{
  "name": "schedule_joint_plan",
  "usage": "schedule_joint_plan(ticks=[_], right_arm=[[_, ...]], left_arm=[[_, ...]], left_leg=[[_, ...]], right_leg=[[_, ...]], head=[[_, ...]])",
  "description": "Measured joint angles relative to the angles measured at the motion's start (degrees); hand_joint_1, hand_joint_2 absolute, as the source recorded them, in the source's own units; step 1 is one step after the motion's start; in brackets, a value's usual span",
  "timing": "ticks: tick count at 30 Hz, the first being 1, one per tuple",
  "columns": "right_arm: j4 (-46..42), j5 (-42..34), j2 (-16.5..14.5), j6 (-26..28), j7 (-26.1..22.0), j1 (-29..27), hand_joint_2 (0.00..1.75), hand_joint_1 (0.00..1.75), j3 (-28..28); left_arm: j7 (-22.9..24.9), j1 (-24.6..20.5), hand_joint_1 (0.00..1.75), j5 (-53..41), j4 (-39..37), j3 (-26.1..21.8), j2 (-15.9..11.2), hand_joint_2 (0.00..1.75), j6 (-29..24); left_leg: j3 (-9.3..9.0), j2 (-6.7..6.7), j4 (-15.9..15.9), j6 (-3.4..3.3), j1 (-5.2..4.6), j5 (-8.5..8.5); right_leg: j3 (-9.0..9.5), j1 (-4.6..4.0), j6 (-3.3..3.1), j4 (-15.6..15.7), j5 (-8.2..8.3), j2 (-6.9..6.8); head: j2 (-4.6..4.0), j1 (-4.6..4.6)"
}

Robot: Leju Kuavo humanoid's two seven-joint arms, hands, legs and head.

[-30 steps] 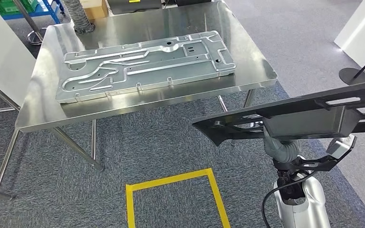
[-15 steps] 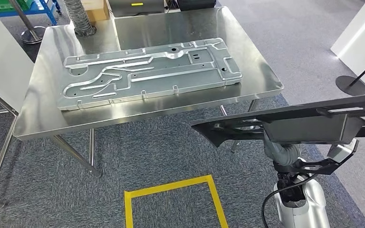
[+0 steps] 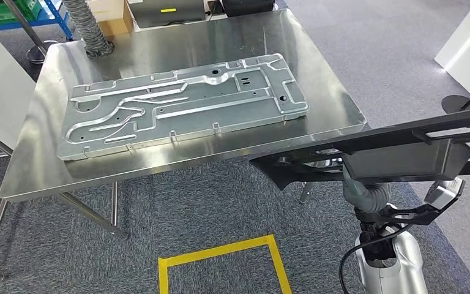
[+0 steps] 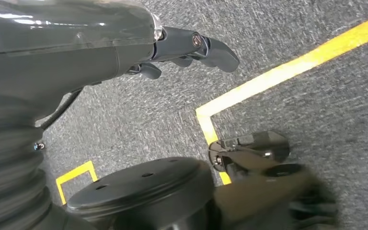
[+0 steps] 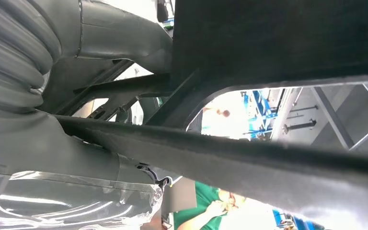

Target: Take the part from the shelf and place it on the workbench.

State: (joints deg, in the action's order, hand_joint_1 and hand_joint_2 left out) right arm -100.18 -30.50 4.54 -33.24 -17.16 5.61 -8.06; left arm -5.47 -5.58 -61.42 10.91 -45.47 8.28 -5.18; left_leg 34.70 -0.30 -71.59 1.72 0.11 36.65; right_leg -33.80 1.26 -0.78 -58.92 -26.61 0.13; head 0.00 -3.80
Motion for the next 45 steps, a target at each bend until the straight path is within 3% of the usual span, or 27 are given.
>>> schedule_joint_plan(ticks=[1,2,3,5,6,7,9,12,13,15,16,17,18,20,21,22,27,29,31,32,33,35,37,40,42,44,45], right_arm=[[0.04,0.09,0.03,0.08,0.10,0.05,1.75,1.31,-0.05],[0.11,0.17,0.07,0.16,0.25,0.18,1.75,1.31,-0.08],[0.19,0.21,0.13,0.26,0.39,0.40,1.75,1.31,-0.09],[0.43,0.16,0.26,0.37,0.68,1.04,1.75,1.31,-0.11],[0.60,0.08,0.33,0.38,0.82,1.38,1.75,1.31,-0.12],[0.80,-0.03,0.40,0.37,0.93,1.67,1.75,1.31,-0.14],[1.25,-0.17,0.63,0.36,1.13,2.07,1.75,1.31,-0.20],[1.73,-0.31,1.09,0.30,1.18,2.66,1.75,1.31,-0.27],[1.85,-0.34,1.24,0.27,1.16,2.87,1.75,1.31,-0.29],[2.21,-0.36,1.49,0.28,1.14,3.04,1.75,1.31,-0.32],[2.42,-0.36,1.56,0.28,1.15,2.99,1.75,1.31,-0.33],[2.66,-0.36,1.63,0.28,1.15,2.92,1.75,1.31,-0.33],[2.83,-0.36,1.67,0.27,1.16,2.90,1.75,1.31,-0.33],[3.00,-0.39,1.75,0.26,1.16,2.93,1.75,1.31,-0.33],[3.03,-0.40,1.79,0.27,1.17,2.94,1.75,1.31,-0.33],[3.07,-0.44,1.83,0.28,1.18,2.95,1.75,1.31,-0.33],[3.09,-0.63,1.89,0.32,1.21,2.97,1.75,1.31,-0.33],[3.07,-0.64,1.89,0.32,1.21,3.05,1.75,1.31,-0.33],[3.16,-0.63,1.89,0.32,1.22,3.06,1.75,1.31,-0.33],[3.27,-0.62,1.89,0.31,1.22,3.05,1.75,1.31,-0.33],[3.38,-0.61,1.89,0.30,1.22,3.06,1.75,1.31,-0.32],[3.54,-0.61,1.90,0.28,1.22,3.16,1.75,1.31,-0.31],[3.68,-0.63,1.92,0.26,1.22,3.38,1.75,1.31,-0.31],[3.99,-0.71,2.07,0.21,1.21,3.49,1.75,1.31,-0.31],[4.03,-0.81,2.43,0.18,1.17,3.62,1.75,1.31,-0.31],[4.12,-0.97,2.89,0.14,1.10,3.94,1.75,1.31,-0.31],[4.27,-1.03,3.06,0.13,1.07,4.03,1.75,1.31,-0.31]], left_arm=[[-0.05,-0.09,0.00,0.04,0.00,-0.01,0.03,1.75,0.01],[-0.10,-0.18,0.00,0.08,0.00,-0.01,0.07,1.75,0.02],[-0.10,-0.25,0.00,0.07,0.00,-0.02,0.09,1.75,0.01],[-0.10,-0.14,0.00,0.10,0.00,-0.03,0.07,1.75,-0.04],[-0.10,0.00,0.00,0.13,0.00,-0.05,0.04,1.75,-0.08],[-0.10,0.07,0.00,0.16,0.00,-0.07,0.02,1.75,-0.11],[-0.10,0.08,0.00,0.20,0.00,-0.09,0.01,1.75,-0.14],[-0.10,0.02,0.00,0.21,0.00,-0.08,0.19,1.75,-0.14],[-0.09,0.06,0.00,0.21,0.00,-0.09,0.26,1.75,-0.15],[-0.03,0.20,0.00,0.21,0.00,-0.10,0.27,1.75,-0.15],[0.00,0.27,0.00,0.21,0.00,-0.10,0.27,1.75,-0.15],[0.03,0.34,0.00,0.21,0.00,-0.10,0.27,1.75,-0.15],[0.05,0.39,0.00,0.21,0.00,-0.10,0.27,1.75,-0.15],[0.07,0.53,0.00,0.20,-0.01,-0.10,0.27,1.75,-0.14],[0.06,0.58,0.00,0.21,-0.01,-0.11,0.27,1.75,-0.14],[0.05,0.63,0.00,0.22,-0.01,-0.11,0.27,1.75,-0.15],[0.05,0.56,0.00,0.35,0.02,-0.14,0.13,1.75,-0.21],[0.04,0.54,0.00,0.43,0.02,-0.15,0.09,1.75,-0.22],[-0.10,0.43,0.00,0.60,0.02,-0.20,0.11,1.75,-0.22],[-0.16,0.32,0.00,0.67,0.02,-0.22,0.13,1.75,-0.22],[-0.22,0.23,0.00,0.70,0.02,-0.23,0.15,1.75,-0.22],[-0.13,0.28,0.00,0.68,0.02,-0.24,0.14,1.75,-0.25],[0.00,0.51,0.00,0.67,0.02,-0.28,0.11,1.75,-0.33],[0.06,0.50,0.00,0.64,0.02,-0.33,0.12,1.75,-0.43],[0.05,0.47,0.00,0.60,0.03,-0.32,0.22,1.75,-0.47],[0.05,0.56,0.00,0.57,0.03,-0.32,0.34,1.75,-0.50],[0.05,0.59,0.00,0.57,0.02,-0.32,0.35,1.75,-0.51]], left_leg=[[2.24,0.00,-2.75,-0.01,0.03,0.03],[3.45,0.00,-3.27,-0.14,0.02,-1.29],[3.53,0.00,-1.47,-0.41,-0.02,-3.83],[1.72,0.01,5.78,-1.40,-0.26,-9.94],[0.72,0.04,8.82,-1.94,-0.46,-11.84],[0.01,0.08,10.79,-2.38,-0.65,-12.58],[-0.66,0.13,12.34,-2.85,-0.89,-11.86],[-2.56,0.12,15.05,-3.19,-0.25,-11.49],[-3.30,0.12,15.71,-3.32,-0.06,-11.47],[-4.12,0.09,15.98,-3.57,-0.15,-10.92],[-4.50,0.07,15.96,-3.60,-0.16,-10.52],[-5.02,0.03,15.91,-3.55,-0.15,-10.05],[-5.65,-0.02,15.82,-3.45,-0.13,-9.50],[-7.00,-0.10,15.43,-3.03,-0.07,-8.10],[-7.37,-0.13,15.06,-2.72,-0.14,-7.34],[-7.49,-0.14,14.80,-2.42,-0.22,-6.75],[-7.56,0.01,13.48,-0.93,-0.34,-4.73],[-4.40,0.02,7.42,-0.30,-0.13,-2.35],[0.97,0.02,-0.62,0.07,0.04,-0.36],[2.86,0.03,-2.69,0.09,0.06,-0.81],[3.65,0.03,-2.51,-0.01,0.05,-2.51],[2.46,0.03,3.71,-0.65,-0.07,-8.50],[0.63,0.04,9.62,-1.61,-0.47,-12.29],[-0.64,0.13,12.71,-2.65,-0.90,-11.71],[-2.09,0.10,14.75,-3.06,-0.52,-11.36],[-3.73,0.08,16.21,-3.43,-0.15,-11.25],[-4.20,0.07,16.39,-3.63,-0.18,-10.99]], right_leg=[[0.47,-0.07,-0.03,0.00,-0.42,0.00],[1.09,-0.15,-0.04,0.00,-0.88,0.03],[1.85,-0.24,-0.03,0.00,-1.39,0.09],[3.50,-0.46,0.09,0.12,-2.48,0.21],[4.07,-0.50,0.26,0.24,-2.88,0.32],[4.37,-0.51,0.51,0.38,-3.14,0.38],[4.44,-0.45,1.13,0.79,-3.31,0.37],[4.08,-0.54,1.90,-0.69,-4.38,0.05],[2.79,-0.54,2.07,-3.25,-5.38,0.02],[-2.32,-0.45,2.43,-11.07,-7.64,0.05],[-4.84,-0.39,2.64,-14.14,-7.87,0.04],[-6.55,-0.30,2.82,-15.38,-6.95,0.02],[-7.02,-0.19,2.95,-14.23,-4.77,0.00],[-5.18,0.03,3.02,-7.26,0.93,-0.13],[-3.96,-0.02,2.90,-3.92,2.57,-0.16],[-3.15,-0.08,2.55,-1.82,3.15,-0.17],[-1.88,-0.06,0.44,-0.42,1.37,0.11],[-0.98,0.03,-0.04,-0.16,0.73,-0.03],[-0.26,-0.03,-0.18,-0.14,0.03,-0.10],[0.23,-0.06,-0.18,-0.14,-0.38,-0.10],[0.85,-0.08,-0.17,-0.14,-0.82,-0.07],[2.35,-0.14,-0.08,-0.10,-1.78,0.08],[3.27,-0.23,0.31,0.11,-2.46,0.27],[3.31,-0.13,1.30,0.75,-2.64,0.26],[3.72,-0.18,1.88,0.68,-3.05,0.00],[1.89,-0.18,2.25,-3.61,-4.86,-0.10],[-0.49,-0.16,2.40,-7.61,-6.13,-0.07]], head=[[0.00,0.00],[0.00,0.00],[0.00,0.00],[0.00,0.01],[0.00,0.01],[0.00,0.01],[0.00,0.00],[0.00,0.01],[0.00,0.02],[0.00,0.03],[0.00,0.03],[0.00,0.03],[0.00,0.02],[0.00,0.03],[0.00,0.03],[0.00,0.03],[0.00,0.01],[0.00,0.01],[0.00,0.00],[0.00,0.00],[0.00,0.00],[0.00,0.01],[0.00,0.02],[0.00,0.01],[0.00,0.01],[0.00,0.02],[0.00,0.02]])
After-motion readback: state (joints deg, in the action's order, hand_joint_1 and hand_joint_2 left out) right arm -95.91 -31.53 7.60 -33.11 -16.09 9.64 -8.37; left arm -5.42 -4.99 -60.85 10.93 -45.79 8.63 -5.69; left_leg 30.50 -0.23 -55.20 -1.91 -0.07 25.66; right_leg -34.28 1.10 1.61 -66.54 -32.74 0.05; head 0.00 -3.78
